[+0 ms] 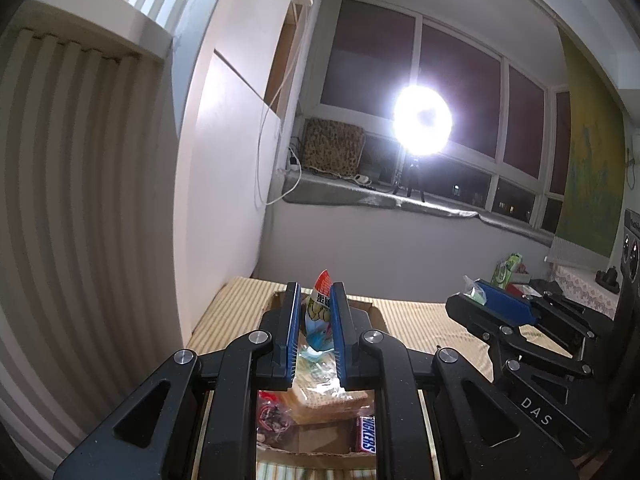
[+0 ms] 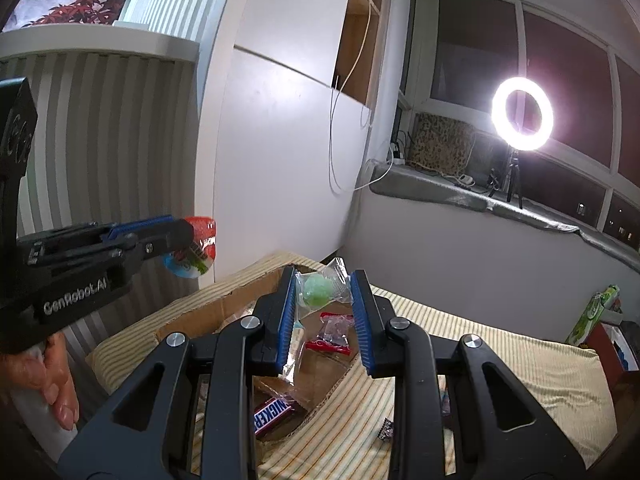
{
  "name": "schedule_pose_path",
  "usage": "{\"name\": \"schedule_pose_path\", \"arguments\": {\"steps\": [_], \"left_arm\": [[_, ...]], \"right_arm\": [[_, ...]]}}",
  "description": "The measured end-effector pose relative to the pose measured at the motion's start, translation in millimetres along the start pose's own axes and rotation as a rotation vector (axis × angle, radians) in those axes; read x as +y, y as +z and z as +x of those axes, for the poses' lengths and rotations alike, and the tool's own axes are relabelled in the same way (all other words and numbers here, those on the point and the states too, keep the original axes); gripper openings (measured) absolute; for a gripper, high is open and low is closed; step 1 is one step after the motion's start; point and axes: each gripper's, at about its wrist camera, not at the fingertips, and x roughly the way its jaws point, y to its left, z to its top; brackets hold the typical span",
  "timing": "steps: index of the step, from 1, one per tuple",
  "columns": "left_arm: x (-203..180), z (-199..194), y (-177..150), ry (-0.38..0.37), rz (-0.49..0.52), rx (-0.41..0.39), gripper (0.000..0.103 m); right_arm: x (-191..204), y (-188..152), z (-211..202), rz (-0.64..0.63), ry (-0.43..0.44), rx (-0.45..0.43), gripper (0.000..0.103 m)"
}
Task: Organize snacks
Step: 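Open both tools to drop the candies into the box, then move both tools back to the remaining snacks on the bed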
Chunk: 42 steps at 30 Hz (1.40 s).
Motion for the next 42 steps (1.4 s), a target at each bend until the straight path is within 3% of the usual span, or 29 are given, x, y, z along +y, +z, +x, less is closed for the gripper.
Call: {"name": "schedule_pose_path", "arguments": {"steps": [7, 9, 10, 11, 12, 13, 14, 24, 42], "left_arm": [[5, 35, -19, 0.008, 0.003, 0.092, 0.013], [6, 48, -26, 0.009, 0.007, 0.127, 0.013], [6, 57, -29, 0.010, 0.018, 0.155, 0.014], [6, 63, -31, 0.015, 0.025, 0.174, 0.018], [7, 70, -34, 0.031, 0.028, 0.190, 0.027], [8, 73, -36, 0.046, 0.025, 0.196, 0.058], [10, 74, -37, 0.057, 0.012, 0.191, 0.078], [25, 60, -37, 0.093, -0.043, 0.157, 0.080], [4, 9, -12, 0.085, 0.015, 0.058, 0.080]], "right_arm": [[-9, -6, 54, 0.021, 0.031, 0.042, 0.028], [-13, -9, 74, 0.033, 0.061, 0.074, 0.038], [-14, -12, 85, 0.034, 0.063, 0.097, 0.049], [-17, -15, 91, 0.038, 0.054, 0.100, 0.054], [-19, -16, 93, 0.046, 0.056, 0.099, 0.054], [-22, -18, 93, 0.056, 0.059, 0.099, 0.054], [-24, -20, 92, 0.060, 0.052, 0.093, 0.054], [-28, -31, 67, 0.089, 0.012, 0.098, 0.054], [-20, -23, 13, 0.106, -0.001, 0.022, 0.056]]}}
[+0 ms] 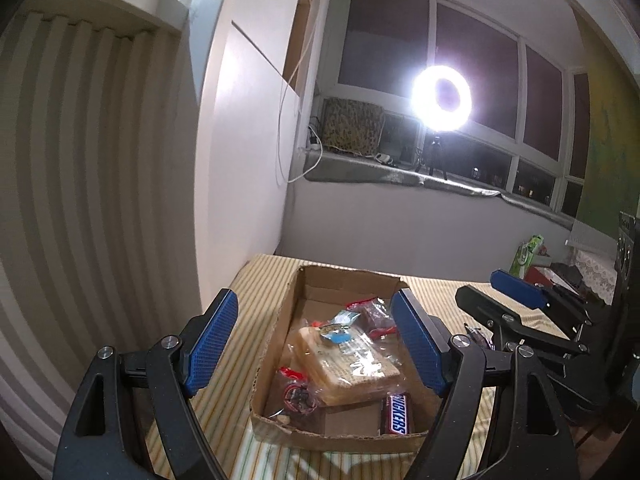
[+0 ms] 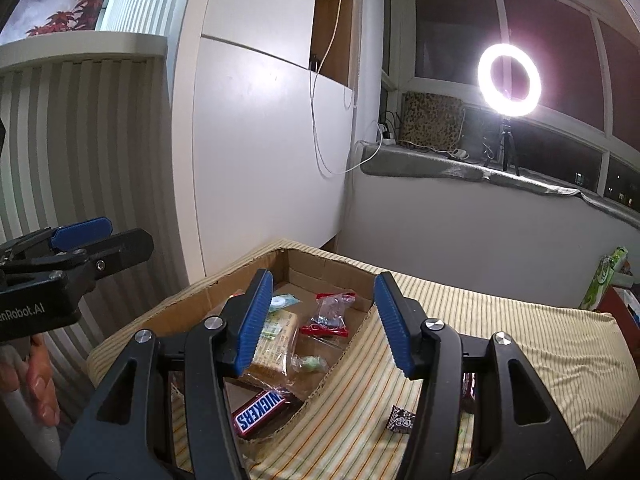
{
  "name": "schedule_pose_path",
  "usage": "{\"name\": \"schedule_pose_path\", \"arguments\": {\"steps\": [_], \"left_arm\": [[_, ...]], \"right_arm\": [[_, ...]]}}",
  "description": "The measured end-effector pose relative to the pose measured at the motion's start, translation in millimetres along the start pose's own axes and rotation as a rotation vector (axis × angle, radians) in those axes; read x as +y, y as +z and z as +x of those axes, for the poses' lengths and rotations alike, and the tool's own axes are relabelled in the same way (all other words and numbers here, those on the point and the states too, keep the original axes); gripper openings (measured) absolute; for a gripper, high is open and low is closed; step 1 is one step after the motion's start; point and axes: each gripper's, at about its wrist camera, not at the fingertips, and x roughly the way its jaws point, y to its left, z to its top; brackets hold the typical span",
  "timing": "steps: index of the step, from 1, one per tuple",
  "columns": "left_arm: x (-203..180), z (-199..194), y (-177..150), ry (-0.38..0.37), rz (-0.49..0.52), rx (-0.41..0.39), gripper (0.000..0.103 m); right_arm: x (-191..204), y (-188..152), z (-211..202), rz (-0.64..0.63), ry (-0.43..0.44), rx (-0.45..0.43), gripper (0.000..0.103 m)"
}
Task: Organize snacks
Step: 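Move both tools back to the remaining snacks on the bed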
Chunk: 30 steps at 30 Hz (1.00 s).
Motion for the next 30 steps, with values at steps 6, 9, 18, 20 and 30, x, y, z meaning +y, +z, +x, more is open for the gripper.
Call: {"name": "schedule_pose_path", "arguments": {"steps": [6, 9, 18, 20, 30], "left_arm": [[-15, -6, 2, -0.003, 0.030, -0.010, 0.080], [-29, -6, 2, -0.010, 0.055, -0.009, 0.080], [-103, 0, -7, -0.089, 0.174, 0.013, 0.080], [-121, 1, -10, -0.122, 0.195, 0.021, 0.080], [-171, 2, -25, -0.273, 0.252, 0.049, 0.080]], "right_arm": [[-13, -8, -15, 0.029, -0.012, -0.015, 0.058], [-27, -17, -25, 0.057, -0.032, -0.023, 0.062], [-99, -54, -70, 0.183, -0.158, -0.023, 0.063], [-116, -61, -81, 0.209, -0.201, -0.015, 0.063], [-144, -72, -121, 0.241, -0.327, -0.005, 0.063]]}}
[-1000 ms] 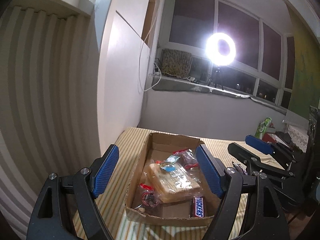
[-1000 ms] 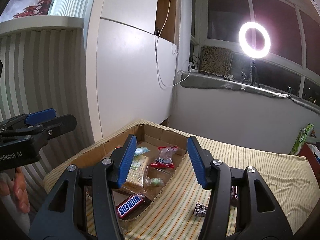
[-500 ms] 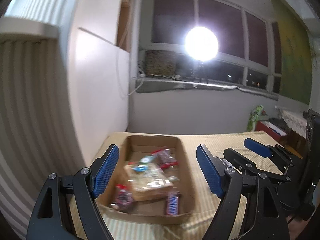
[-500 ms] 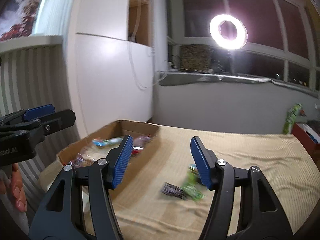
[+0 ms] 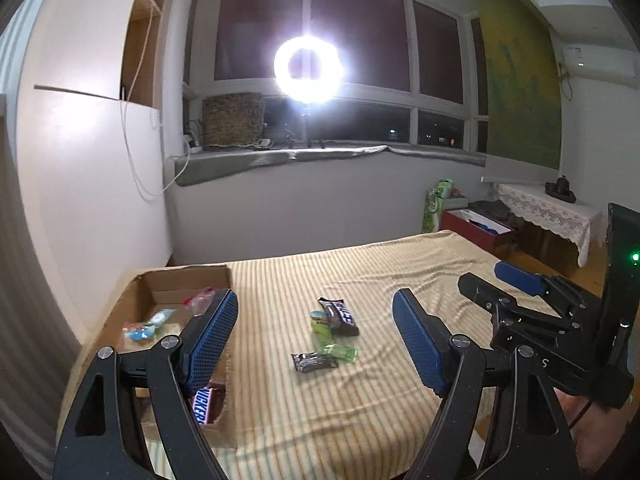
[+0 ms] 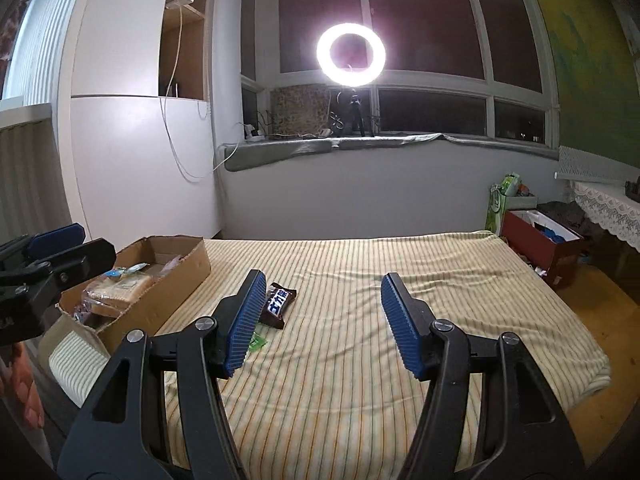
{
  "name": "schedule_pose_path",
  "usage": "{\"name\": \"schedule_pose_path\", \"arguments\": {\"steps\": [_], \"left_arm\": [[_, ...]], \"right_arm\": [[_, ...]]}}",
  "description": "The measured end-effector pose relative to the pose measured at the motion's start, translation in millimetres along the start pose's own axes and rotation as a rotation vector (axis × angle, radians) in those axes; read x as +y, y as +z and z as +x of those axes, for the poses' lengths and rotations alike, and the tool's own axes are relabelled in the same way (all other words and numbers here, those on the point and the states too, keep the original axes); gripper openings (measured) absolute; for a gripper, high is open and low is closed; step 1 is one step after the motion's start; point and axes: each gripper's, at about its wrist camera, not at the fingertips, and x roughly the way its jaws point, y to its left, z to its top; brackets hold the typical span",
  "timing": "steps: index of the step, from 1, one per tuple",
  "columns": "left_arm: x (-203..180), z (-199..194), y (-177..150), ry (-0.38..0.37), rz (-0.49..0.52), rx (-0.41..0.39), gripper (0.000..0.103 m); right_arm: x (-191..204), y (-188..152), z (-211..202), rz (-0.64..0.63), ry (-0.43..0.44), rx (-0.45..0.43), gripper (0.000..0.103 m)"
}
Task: Organize snacks
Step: 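Move both tools back to the remaining snacks on the bed, then close the right tool on a green candy while left grips a black wrapper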
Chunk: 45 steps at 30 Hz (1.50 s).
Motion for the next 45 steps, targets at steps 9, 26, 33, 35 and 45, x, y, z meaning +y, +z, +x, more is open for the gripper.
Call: {"name": "schedule_pose_path", "arguments": {"steps": [9, 26, 33, 35, 45], "left_arm": [[4, -2, -6, 0.024, -0.010, 0.014, 0.080], [-12, 72, -114, -0.023, -0.012, 0.242, 0.080], [-3, 75, -111, -0.020, -0.027, 0.253, 0.081], [-1, 82, -104, -0.005, -0.042, 0.260, 0.081], [20, 108, -89, 0.003, -0.185, 0.284, 0.079]], "right_arm": [[3, -6, 10, -0.006, 0.026, 0.021, 0.063], [-24, -106, 55, 0.029, -0.006, 0.253, 0.063], [-18, -93, 66, -0.052, 0.052, 0.309, 0.076], [-10, -80, 72, -0.107, 0.113, 0.323, 0.076], [16, -54, 133, -0.324, 0.336, 0.482, 0.076]]}}
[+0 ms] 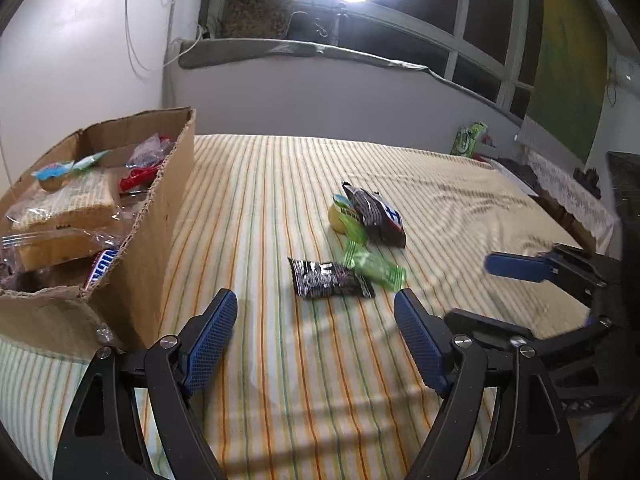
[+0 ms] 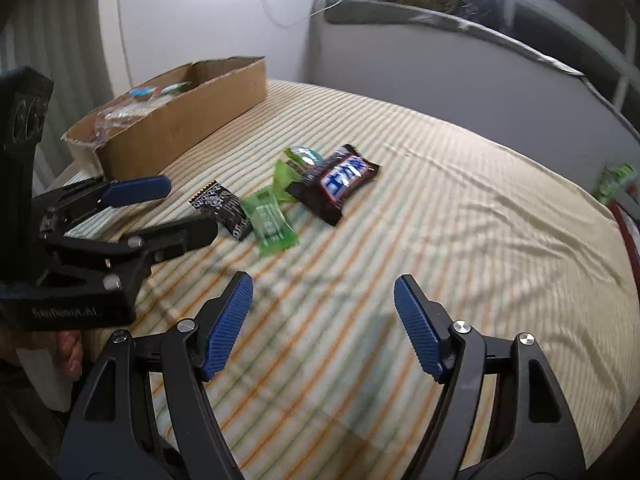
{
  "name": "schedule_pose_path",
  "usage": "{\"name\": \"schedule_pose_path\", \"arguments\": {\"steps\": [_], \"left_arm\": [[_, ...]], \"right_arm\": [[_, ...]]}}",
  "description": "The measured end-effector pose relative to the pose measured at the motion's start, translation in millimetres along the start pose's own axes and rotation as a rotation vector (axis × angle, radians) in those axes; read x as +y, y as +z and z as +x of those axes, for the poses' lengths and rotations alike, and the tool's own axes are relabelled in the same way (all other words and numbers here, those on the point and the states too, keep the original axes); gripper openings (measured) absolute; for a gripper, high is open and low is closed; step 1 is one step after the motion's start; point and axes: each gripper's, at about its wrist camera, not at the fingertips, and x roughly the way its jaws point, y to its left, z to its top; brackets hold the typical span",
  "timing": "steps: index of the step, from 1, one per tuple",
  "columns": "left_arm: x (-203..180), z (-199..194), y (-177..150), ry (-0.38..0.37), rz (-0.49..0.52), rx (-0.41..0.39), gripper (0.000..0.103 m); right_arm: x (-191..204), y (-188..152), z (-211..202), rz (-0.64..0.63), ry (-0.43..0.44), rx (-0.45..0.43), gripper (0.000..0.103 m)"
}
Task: Organize snacks
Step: 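Close the right tool on a green candy while left grips a black wrapper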
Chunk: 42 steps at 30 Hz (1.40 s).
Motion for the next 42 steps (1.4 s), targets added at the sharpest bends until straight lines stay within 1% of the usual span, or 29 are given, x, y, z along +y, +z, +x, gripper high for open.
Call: {"name": "schedule_pose_path", "arguments": {"steps": [3, 4, 5, 6, 7, 8, 9, 10, 11, 12, 13, 14, 16, 17, 20, 22, 26, 29, 35, 42], "left_arm": [[8, 2, 5, -0.003, -0.043, 0.007, 0.073], [12, 2, 8, -0.012, -0.062, 0.008, 0.069], [15, 3, 12, -0.022, -0.081, 0.009, 0.064], [17, 3, 13, -0.029, -0.097, 0.010, 0.062], [19, 3, 14, -0.033, -0.110, 0.012, 0.058], [20, 4, 15, -0.042, -0.120, 0.018, 0.057], [19, 5, 15, -0.055, -0.127, 0.026, 0.057], [18, 7, 15, -0.069, -0.128, 0.034, 0.057], [16, 9, 16, -0.078, -0.127, 0.041, 0.054], [13, 11, 16, -0.098, -0.123, 0.047, 0.048], [10, 14, 16, -0.109, -0.111, 0.060, 0.031], [9, 16, 15, -0.102, -0.102, 0.067, 0.014], [9, 18, 13, -0.116, -0.098, 0.064, 0.013], [8, 16, 13, -0.121, -0.094, 0.058, 0.010], [7, 11, 12, -0.126, -0.077, 0.039, 0.008], [6, 11, 13, -0.127, -0.084, 0.029, 0.008], [7, 7, 13, -0.128, -0.084, 0.020, 0.007], [10, 0, 12, -0.127, -0.079, 0.006, 0.006], [6, -2, 9, -0.128, -0.065, -0.003, 0.006], [1, -2, 6, -0.115, -0.049, -0.012, 0.006]], "right_arm": [[6, 7, 13, -0.055, 0.041, 0.021, 0.074], [8, 10, 17, -0.079, 0.054, 0.028, 0.069], [9, 12, 23, -0.093, 0.067, 0.038, 0.067], [10, 16, 26, -0.105, 0.078, 0.042, 0.066], [12, 18, 28, -0.115, 0.087, 0.043, 0.063], [13, 21, 31, -0.133, 0.100, 0.048, 0.058], [15, 23, 33, -0.147, 0.108, 0.050, 0.055], [16, 26, 35, -0.162, 0.117, 0.051, 0.050], [17, 27, 37, -0.165, 0.129, 0.054, 0.043], [17, 28, 37, -0.164, 0.142, 0.056, 0.039], [17, 27, 37, -0.161, 0.145, 0.055, 0.028], [16, 25, 35, -0.154, 0.145, 0.054, 0.024], [16, 18, 28, -0.136, 0.138, 0.049, 0.024], [15, 14, 24, -0.129, 0.133, 0.043, 0.024], [14, 5, 16, -0.101, 0.098, 0.003, 0.024], [11, 1, 13, -0.069, 0.102, -0.009, 0.024], [7, -4, 5, -0.028, 0.069, -0.032, 0.024], [6, -8, -1, 0.006, 0.064, -0.048, 0.024], [1, -20, -6, 0.143, 0.041, -0.098, 0.024], [4, -27, -9, 0.197, 0.018, -0.140, 0.024]]}}
